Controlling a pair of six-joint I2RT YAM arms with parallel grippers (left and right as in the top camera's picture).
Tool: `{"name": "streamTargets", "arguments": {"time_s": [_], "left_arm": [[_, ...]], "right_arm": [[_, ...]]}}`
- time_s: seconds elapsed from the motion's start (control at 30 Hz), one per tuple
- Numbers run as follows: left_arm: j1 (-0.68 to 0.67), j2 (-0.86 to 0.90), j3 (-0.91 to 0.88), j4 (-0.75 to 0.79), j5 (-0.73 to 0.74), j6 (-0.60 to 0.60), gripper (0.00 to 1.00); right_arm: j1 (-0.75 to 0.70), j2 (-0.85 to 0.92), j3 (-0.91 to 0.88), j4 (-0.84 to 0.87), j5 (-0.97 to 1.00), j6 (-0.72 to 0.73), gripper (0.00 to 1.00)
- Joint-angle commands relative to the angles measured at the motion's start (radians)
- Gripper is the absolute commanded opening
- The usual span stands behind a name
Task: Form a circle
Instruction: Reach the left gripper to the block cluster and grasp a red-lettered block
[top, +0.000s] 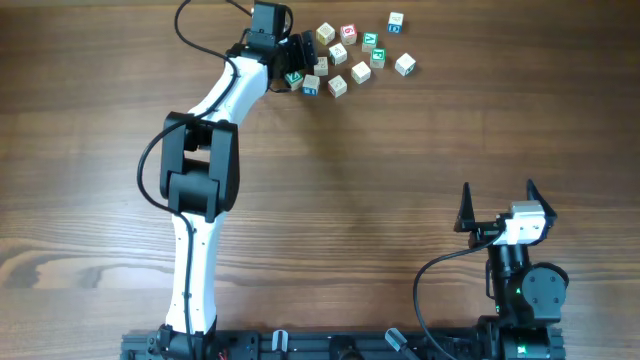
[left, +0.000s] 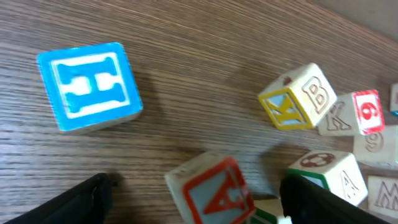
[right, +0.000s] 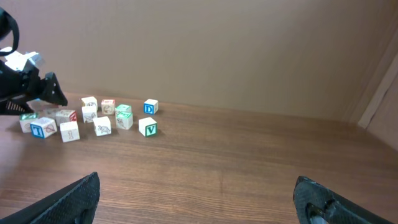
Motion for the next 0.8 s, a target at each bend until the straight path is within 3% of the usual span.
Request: {"name": "streamTargets", "arguments": {"time_s": [0.0, 0.07, 0.2, 0.37, 0.57, 0.7, 0.73, 0.77], "left_arm": [[0.006, 0.029, 0.014, -0.003, -0.039, -0.008, 0.84], [0.006, 0.029, 0.014, -0.006, -0.058, -0.009, 0.77], [0.006, 0.029, 0.014, -0.033, -0.102, -0.009, 0.76], [0.006, 0.029, 0.014, -0.122, -0.203, -0.009, 0.65], [0.006, 0.029, 0.014, -0.155, -0.212, -0.005, 0.63], [0.006, 0.029, 0.014, -0.149, -0.212, -0.006, 0.73], [0.006, 0.029, 0.014, -0.140, -0.212, -0.006, 0.69], [0.006, 0.029, 0.014, -0.139, -0.212, -0.006, 0.54]], "right_arm": [[-0.005, -0.005, -0.001, 0.002, -0.013, -0.012, 1.00], [-0.005, -0.005, -0.001, 0.002, -0.013, -0.012, 1.00], [-0.005, -0.005, -0.001, 0.002, -0.013, -0.012, 1.00], [-0.005, -0.005, -0.001, 0.002, -0.013, -0.012, 1.00], [-0.005, -0.005, -0.001, 0.002, -0.013, -0.012, 1.00], [-0.005, -0.005, -0.001, 0.002, -0.013, -0.012, 1.00], [-0.005, -0.005, -0.001, 0.002, -0.013, -0.012, 1.00], [-0.005, -0.005, -0.001, 0.002, -0.013, -0.012, 0.99]]}}
